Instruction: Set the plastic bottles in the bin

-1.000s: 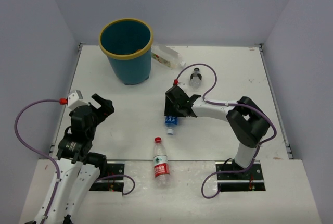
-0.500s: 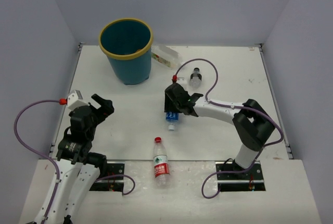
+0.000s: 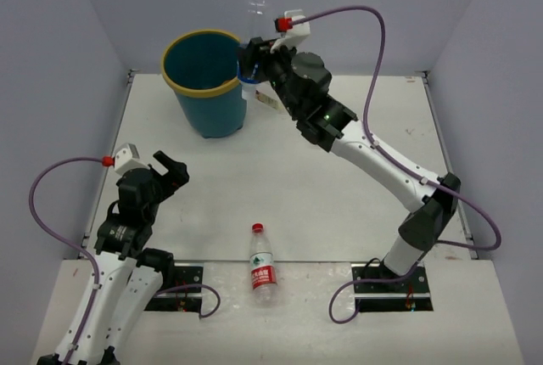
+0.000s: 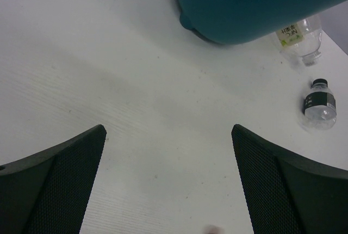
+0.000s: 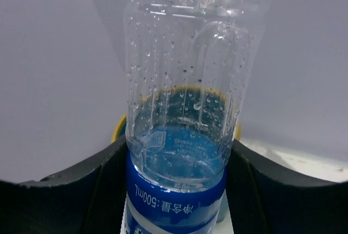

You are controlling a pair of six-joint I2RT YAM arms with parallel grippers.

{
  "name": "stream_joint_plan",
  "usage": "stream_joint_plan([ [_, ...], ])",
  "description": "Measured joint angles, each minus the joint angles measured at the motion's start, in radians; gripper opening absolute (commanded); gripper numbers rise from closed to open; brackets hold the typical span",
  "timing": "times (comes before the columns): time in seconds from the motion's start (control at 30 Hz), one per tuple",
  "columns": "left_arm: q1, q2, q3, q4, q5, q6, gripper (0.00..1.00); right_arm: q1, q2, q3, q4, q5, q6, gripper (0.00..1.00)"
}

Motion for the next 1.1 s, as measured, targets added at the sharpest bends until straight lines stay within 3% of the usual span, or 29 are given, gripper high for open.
stream_joint_plan([
  [0.17, 0.0, 0.017, 0.0, 0.0, 0.017, 0.0, 1.0, -0.009, 0.256, 0.33, 0.172, -0.005, -0.154, 0.31],
  [0.33, 0.0, 0.025, 0.0, 0.0, 0.029, 0.004, 1.0, -0.032, 0.499, 0.521, 0.282, -0.055, -0.218, 0.52],
  [0.37, 0.0, 0.026, 0.0, 0.0, 0.031, 0.006, 1.0, -0.038, 0.54, 0.544, 0.301, -0.074, -0.218, 0.59],
  [0.47, 0.0, 0.026, 0.0, 0.0, 0.033, 0.007, 1.0, -0.051, 0.626, 0.559, 0.324, -0.128, -0.213, 0.93],
  [0.5, 0.0, 0.026, 0.0, 0.0, 0.034, 0.007, 1.0, -0.054, 0.644, 0.559, 0.32, -0.141, -0.212, 0.97],
  [0.83, 0.0, 0.029, 0.0, 0.0, 0.069, 0.007, 1.0, -0.057, 0.647, 0.558, 0.227, -0.207, -0.197, 0.99],
  [1.1, 0.0, 0.058, 0.012, 0.0, 0.131, 0.024, 1.0, -0.057, 0.373, 0.37, 0.104, -0.158, -0.145, 0.99],
])
